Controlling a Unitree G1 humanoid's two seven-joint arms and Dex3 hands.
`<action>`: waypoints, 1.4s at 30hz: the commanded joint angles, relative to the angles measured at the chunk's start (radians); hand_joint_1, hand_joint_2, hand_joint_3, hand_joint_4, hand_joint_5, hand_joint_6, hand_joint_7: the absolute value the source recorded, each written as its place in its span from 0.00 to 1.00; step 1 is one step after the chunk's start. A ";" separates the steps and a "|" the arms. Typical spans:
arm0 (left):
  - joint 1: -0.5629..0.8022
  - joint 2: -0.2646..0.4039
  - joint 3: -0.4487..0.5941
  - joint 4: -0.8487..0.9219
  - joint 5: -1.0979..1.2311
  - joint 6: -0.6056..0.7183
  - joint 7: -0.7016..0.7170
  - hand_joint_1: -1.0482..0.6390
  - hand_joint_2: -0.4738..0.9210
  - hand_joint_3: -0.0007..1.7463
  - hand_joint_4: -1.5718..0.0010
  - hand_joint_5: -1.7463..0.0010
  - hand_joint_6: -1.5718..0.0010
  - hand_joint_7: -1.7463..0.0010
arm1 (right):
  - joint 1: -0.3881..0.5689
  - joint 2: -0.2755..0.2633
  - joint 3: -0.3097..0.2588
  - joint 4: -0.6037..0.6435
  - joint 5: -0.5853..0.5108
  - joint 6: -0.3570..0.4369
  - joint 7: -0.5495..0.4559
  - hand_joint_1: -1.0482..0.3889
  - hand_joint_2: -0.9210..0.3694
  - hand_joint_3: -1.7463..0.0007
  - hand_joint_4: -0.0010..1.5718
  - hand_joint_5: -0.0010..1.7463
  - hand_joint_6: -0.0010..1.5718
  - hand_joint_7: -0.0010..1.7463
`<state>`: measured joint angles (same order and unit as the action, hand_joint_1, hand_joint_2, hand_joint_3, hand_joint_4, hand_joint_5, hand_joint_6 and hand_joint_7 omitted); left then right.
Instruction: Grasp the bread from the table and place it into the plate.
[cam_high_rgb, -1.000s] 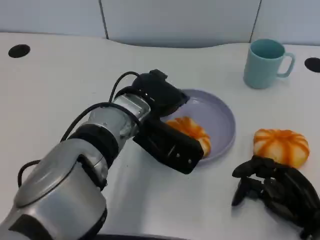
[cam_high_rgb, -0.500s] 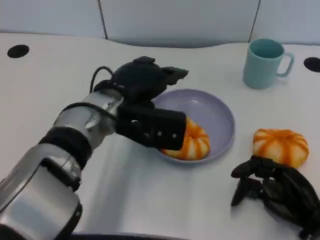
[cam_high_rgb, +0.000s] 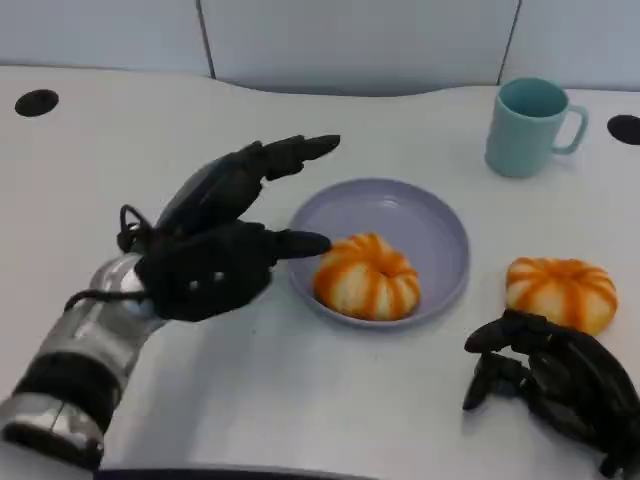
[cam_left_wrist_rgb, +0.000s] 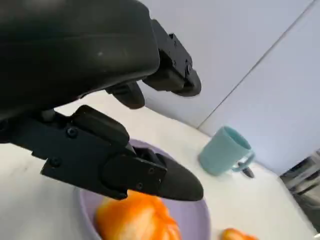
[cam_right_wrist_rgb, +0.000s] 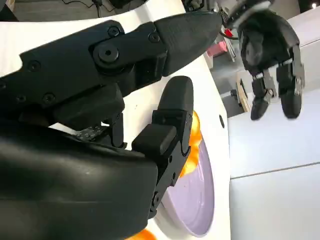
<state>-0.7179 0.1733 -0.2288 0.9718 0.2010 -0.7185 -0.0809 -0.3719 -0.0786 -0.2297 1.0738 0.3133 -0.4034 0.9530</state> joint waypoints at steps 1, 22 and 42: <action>0.120 -0.025 0.097 -0.128 -0.195 0.026 -0.152 0.22 1.00 0.06 0.87 0.33 0.65 0.84 | 0.014 -0.006 -0.004 0.037 -0.008 0.026 -0.018 0.32 0.00 0.94 0.43 0.78 0.50 0.48; 0.629 -0.082 0.257 -0.624 -0.638 0.274 -0.527 0.21 1.00 0.08 0.77 0.23 0.78 0.42 | 0.015 -0.008 -0.004 0.017 -0.003 0.045 -0.009 0.35 0.00 0.94 0.41 0.78 0.49 0.47; 0.693 -0.133 0.384 -0.528 -0.732 0.401 -0.627 0.25 1.00 0.05 0.79 0.03 0.78 0.26 | 0.019 -0.008 -0.002 0.019 -0.007 0.023 -0.006 0.34 0.00 0.93 0.42 0.80 0.49 0.47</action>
<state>-0.0211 0.0341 0.1341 0.4233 -0.5213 -0.3254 -0.6864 -0.3809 -0.0798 -0.2344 1.0834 0.3174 -0.3962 0.9619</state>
